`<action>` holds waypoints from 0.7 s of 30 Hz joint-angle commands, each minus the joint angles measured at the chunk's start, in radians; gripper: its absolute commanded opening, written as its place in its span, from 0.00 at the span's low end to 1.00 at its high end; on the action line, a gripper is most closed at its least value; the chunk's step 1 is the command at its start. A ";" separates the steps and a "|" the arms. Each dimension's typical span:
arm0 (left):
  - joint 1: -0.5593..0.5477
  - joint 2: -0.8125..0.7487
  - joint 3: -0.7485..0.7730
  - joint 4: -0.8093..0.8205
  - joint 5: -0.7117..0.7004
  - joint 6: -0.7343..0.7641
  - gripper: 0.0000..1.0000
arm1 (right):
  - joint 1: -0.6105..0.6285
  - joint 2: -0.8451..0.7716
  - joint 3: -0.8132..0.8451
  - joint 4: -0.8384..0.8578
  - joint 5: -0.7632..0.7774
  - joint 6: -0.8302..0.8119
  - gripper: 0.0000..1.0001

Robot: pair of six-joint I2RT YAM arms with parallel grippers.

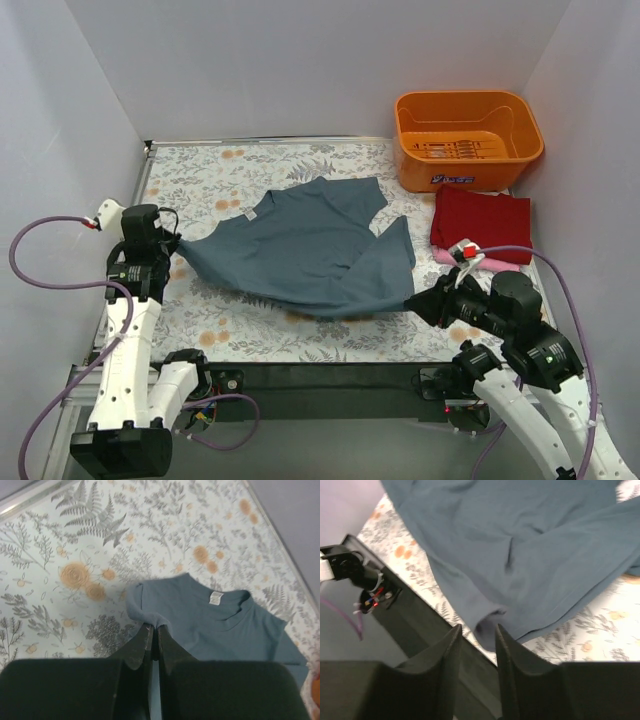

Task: Fold and stack the t-shirts
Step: Flatten the tshirt out

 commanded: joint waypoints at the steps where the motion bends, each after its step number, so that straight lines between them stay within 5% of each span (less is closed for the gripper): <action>1: 0.007 -0.005 -0.060 0.020 0.026 -0.013 0.00 | -0.001 -0.002 0.009 -0.052 0.149 0.094 0.36; 5: 0.007 0.009 -0.109 0.064 0.083 0.009 0.00 | -0.001 0.157 0.013 0.026 0.144 0.057 0.48; 21: 0.007 0.029 -0.285 0.181 0.137 -0.030 0.00 | -0.002 0.962 0.005 0.474 0.233 0.011 0.47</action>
